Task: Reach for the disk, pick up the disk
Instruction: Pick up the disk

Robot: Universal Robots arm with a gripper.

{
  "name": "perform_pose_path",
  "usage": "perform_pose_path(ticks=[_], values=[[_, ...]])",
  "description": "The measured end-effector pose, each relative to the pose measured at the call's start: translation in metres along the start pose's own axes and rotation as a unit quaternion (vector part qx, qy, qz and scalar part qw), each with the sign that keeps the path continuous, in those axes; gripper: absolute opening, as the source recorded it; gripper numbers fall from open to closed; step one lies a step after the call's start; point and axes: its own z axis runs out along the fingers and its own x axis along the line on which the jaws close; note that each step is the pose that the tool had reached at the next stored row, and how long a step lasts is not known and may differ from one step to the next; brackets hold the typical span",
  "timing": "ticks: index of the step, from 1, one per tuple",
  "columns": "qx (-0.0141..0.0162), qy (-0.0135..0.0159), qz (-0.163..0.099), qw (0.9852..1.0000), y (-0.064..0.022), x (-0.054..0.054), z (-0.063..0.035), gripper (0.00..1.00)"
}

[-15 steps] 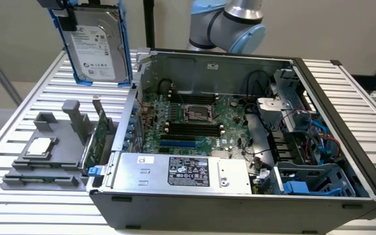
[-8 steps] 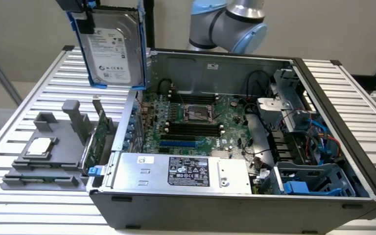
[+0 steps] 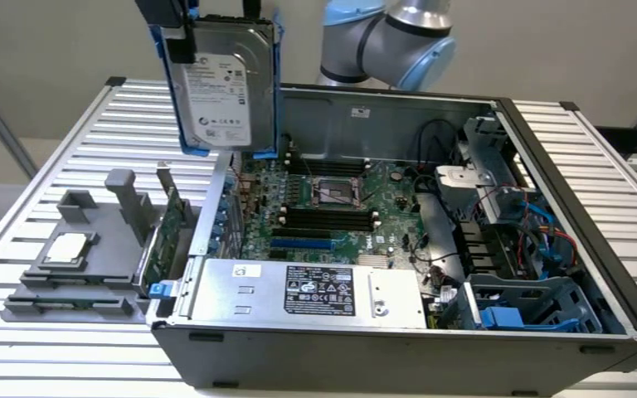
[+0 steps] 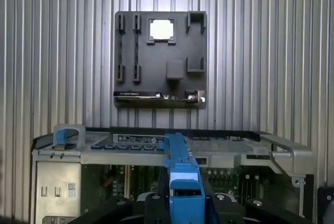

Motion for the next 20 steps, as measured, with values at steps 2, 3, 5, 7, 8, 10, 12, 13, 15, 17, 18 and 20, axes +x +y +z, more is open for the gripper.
perform_pose_path(ticks=[2, 3, 5, 7, 8, 10, 12, 13, 15, 17, 18, 20], values=[[-0.0001, -0.0005, 0.0, 1.0, -0.0088, 0.002, 0.0, 0.32], [-0.0002, -0.0008, 0.0, 1.0, -0.0129, 0.003, -0.0001, 0.32], [-0.0004, -0.0014, 0.0, 1.0, -0.0215, 0.006, -0.0001, 0.32], [-0.0006, -0.0019, 0.0, 1.0, -0.0304, 0.008, -0.0002, 0.32], [-0.0007, -0.0022, 0.0, 1.0, -0.0345, 0.009, -0.0003, 0.32], [-0.0009, -0.003, 0.0, 1.0, -0.0429, 0.011, -0.0002, 0.32], [-0.001, -0.0045, 0.0, 1.0, -0.0509, 0.013, -0.0002, 0.32], [-0.001, -0.0053, 0.0, 1.0, -0.0553, 0.014, -0.0002, 0.32], [-0.0011, -0.0071, 0.0, 1.0, -0.0636, 0.015, -0.0002, 0.32], [-0.0011, -0.0088, 0.0, 1.0, -0.072, 0.017, -0.0002, 0.32], [-0.0012, -0.0097, 0.0, 1.0, -0.0763, 0.018, -0.0002, 0.32], [-0.0012, -0.0113, 0.0, 0.9999, -0.0847, 0.02, -0.0001, 0.32]])
